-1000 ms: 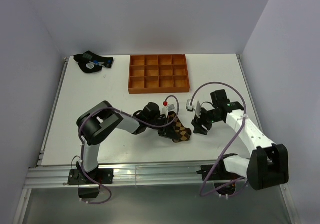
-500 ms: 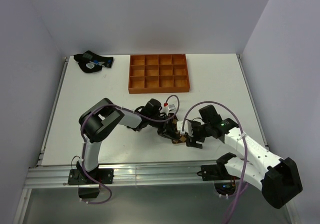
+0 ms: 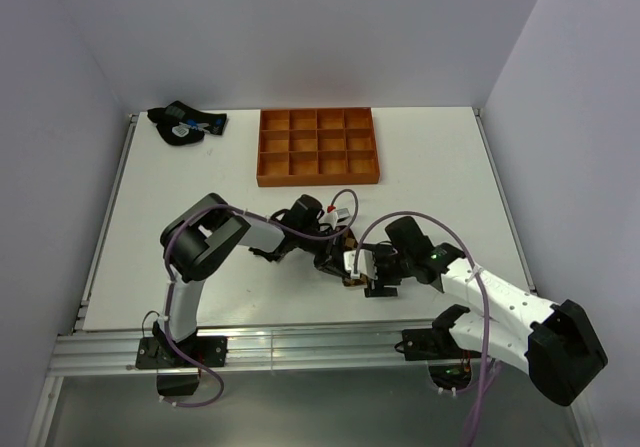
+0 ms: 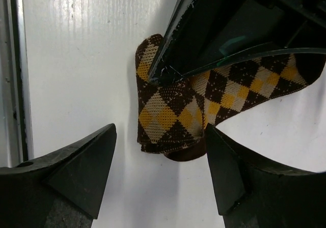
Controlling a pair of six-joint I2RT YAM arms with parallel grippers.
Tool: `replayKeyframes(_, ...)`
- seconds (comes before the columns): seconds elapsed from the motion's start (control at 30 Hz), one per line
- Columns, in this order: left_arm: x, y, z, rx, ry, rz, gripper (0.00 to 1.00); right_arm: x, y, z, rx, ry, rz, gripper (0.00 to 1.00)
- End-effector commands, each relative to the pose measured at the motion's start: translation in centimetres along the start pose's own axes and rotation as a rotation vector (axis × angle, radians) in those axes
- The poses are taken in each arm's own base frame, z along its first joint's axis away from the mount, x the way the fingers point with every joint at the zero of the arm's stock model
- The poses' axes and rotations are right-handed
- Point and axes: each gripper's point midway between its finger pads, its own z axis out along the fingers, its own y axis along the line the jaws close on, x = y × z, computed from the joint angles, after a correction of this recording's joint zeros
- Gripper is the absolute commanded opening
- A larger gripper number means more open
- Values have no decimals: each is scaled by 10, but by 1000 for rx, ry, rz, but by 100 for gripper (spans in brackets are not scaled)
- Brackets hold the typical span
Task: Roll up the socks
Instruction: Roll the sock at the center of the board.
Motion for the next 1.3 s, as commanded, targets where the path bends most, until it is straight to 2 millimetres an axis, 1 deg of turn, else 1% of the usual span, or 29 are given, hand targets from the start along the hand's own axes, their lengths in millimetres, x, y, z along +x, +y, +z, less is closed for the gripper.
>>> replayKeyframes(0.0, 16, 64, 2, -189, 7, -155, 0, -3, -9, 6, 36, -5, -49, 77)
replayKeyframes(0.2, 16, 75, -2, -197, 0, -182, 0, -6, -13, 12, 18, -6, -55, 73)
replayKeyframes(0.3, 17, 77, -3, -198, 2, -181, 0, -9, -17, 17, 14, -9, -50, 67)
replayKeyframes(0.33, 16, 78, -3, -200, -1, -174, 0, -7, -16, 19, 0, 1, -38, 63)
replayKeyframes(0.4, 15, 79, -4, -207, -3, -169, 0, -11, -20, 20, -13, 2, -27, 57)
replayKeyframes(0.43, 16, 80, -5, -215, 0, -166, 0, -10, -18, 23, -34, 10, -7, 52)
replayKeyframes(0.5, 15, 84, -5, -233, -6, -167, 1, -15, -19, 24, -58, 5, 17, 48)
replayKeyframes(0.53, 16, 86, -6, -238, -6, -169, 1, -17, -19, 24, -69, -3, 27, 42)
replayKeyframes(0.63, 16, 99, -9, -302, -28, -169, 1, -24, -17, 24, -123, -6, 72, 34)
replayKeyframes(0.67, 18, 104, -11, -331, -28, -179, 1, -27, -16, 24, -143, -9, 84, 33)
replayKeyframes(0.7, 15, 110, -12, -367, -50, -172, 0, -30, -12, 23, -190, -5, 109, 33)
replayKeyframes(0.77, 14, 113, -16, -394, -73, -157, 1, -32, -8, 22, -241, 1, 146, 32)
replayKeyframes(0.8, 10, 116, -18, -416, -104, -146, 4, -35, -4, 21, -294, 8, 176, 30)
replayKeyframes(0.87, 6, 115, -25, -438, -149, -120, 9, -34, -4, 19, -330, 17, 220, 27)
replayKeyframes(0.93, 0, 117, -32, -473, -207, -93, 18, -33, -4, 17, -369, 31, 271, 25)
replayKeyframes(0.97, -8, 107, -37, -469, -257, -64, 23, -33, -4, 17, -376, 35, 289, 24)
replayKeyframes(1.0, -15, 102, -40, -463, -298, -44, 30, -29, -6, 16, -390, 50, 325, 23)
replayKeyframes(1.03, -19, 95, -47, -466, -349, -25, 33, -28, -5, 14, -407, 54, 344, 22)
replayKeyframes(1.1, -23, 87, -54, -449, -410, -11, 41, -24, -3, 11, -455, 69, 394, 22)
replayKeyframes(1.13, -30, 79, -61, -448, -461, 7, 43, -24, -3, 9, -473, 67, 415, 22)
replayKeyframes(1.2, -34, 73, -67, -443, -511, 15, 44, -21, -2, 7, -519, 83, 459, 22)
replayKeyframes(1.23, -35, 67, -73, -434, -543, 30, 44, -19, -5, 7, -524, 88, 488, 22)
replayKeyframes(1.27, -38, 66, -78, -444, -580, 36, 44, -18, -5, 7, -537, 93, 510, 22)
